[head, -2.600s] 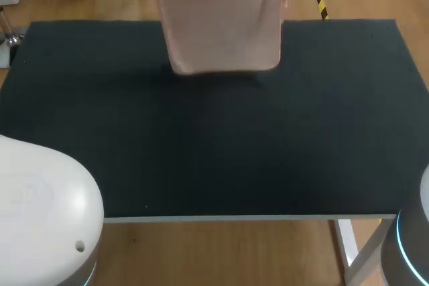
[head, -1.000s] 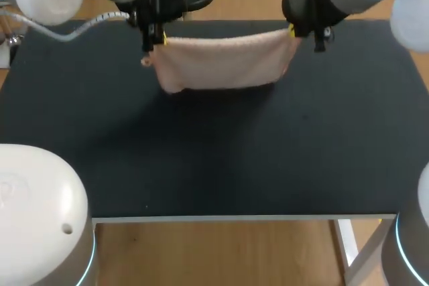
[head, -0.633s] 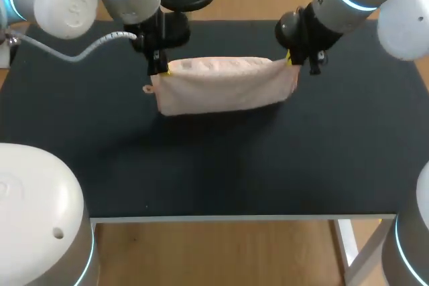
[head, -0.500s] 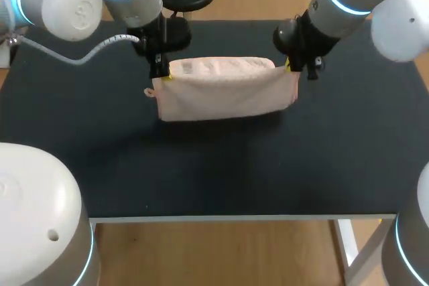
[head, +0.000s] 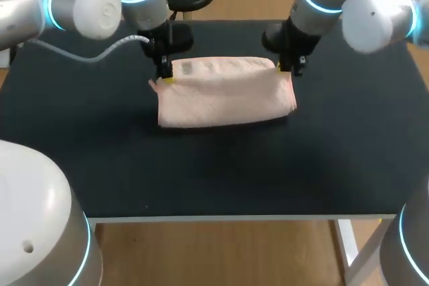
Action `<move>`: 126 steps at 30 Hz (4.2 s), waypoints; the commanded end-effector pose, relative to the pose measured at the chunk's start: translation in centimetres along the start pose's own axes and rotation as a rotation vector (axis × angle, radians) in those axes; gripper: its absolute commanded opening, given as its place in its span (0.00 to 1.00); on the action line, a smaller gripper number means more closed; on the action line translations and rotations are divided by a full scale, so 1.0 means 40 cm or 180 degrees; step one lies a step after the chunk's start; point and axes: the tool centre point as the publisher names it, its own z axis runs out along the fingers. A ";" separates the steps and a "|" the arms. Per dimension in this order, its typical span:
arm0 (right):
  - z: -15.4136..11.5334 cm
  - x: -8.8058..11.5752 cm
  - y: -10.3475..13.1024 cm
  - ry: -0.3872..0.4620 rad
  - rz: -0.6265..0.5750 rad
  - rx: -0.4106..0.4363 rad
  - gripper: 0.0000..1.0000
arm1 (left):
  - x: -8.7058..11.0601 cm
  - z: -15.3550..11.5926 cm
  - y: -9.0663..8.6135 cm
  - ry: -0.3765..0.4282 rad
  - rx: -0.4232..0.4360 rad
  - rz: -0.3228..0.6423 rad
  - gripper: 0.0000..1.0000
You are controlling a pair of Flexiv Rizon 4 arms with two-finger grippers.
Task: Fold the towel
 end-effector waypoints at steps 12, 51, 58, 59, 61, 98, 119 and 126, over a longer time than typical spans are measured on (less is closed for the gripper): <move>0.124 -0.183 0.010 0.0176 0.0091 0.0179 0.00 | -0.184 0.046 0.011 0.0419 -0.0047 -0.0047 0.00; -0.009 -0.170 -0.010 -0.0559 0.0248 -0.0060 1.00 | -0.103 -0.081 0.020 0.0108 0.0894 0.0541 1.00; -0.033 -0.145 0.000 -0.0561 0.0215 -0.0195 1.00 | -0.057 -0.095 0.045 0.0007 0.1509 0.0542 1.00; -0.034 -0.143 0.001 -0.0549 0.0221 -0.0221 1.00 | -0.051 -0.098 0.050 -0.0017 0.1610 0.0554 1.00; -0.039 -0.136 0.003 -0.0551 0.0216 -0.0231 1.00 | -0.036 -0.102 0.057 -0.0057 0.1694 0.0571 1.00; -0.105 -0.057 -0.062 -0.0183 0.0670 -0.1419 1.00 | 0.045 -0.136 0.091 -0.0215 0.1984 0.0299 1.00; -0.107 -0.034 -0.079 -0.0042 0.0577 -0.1372 1.00 | 0.036 -0.131 0.090 -0.0128 0.1857 0.0215 1.00; -0.107 -0.034 -0.079 -0.0042 0.0577 -0.1372 1.00 | 0.036 -0.131 0.090 -0.0128 0.1857 0.0215 1.00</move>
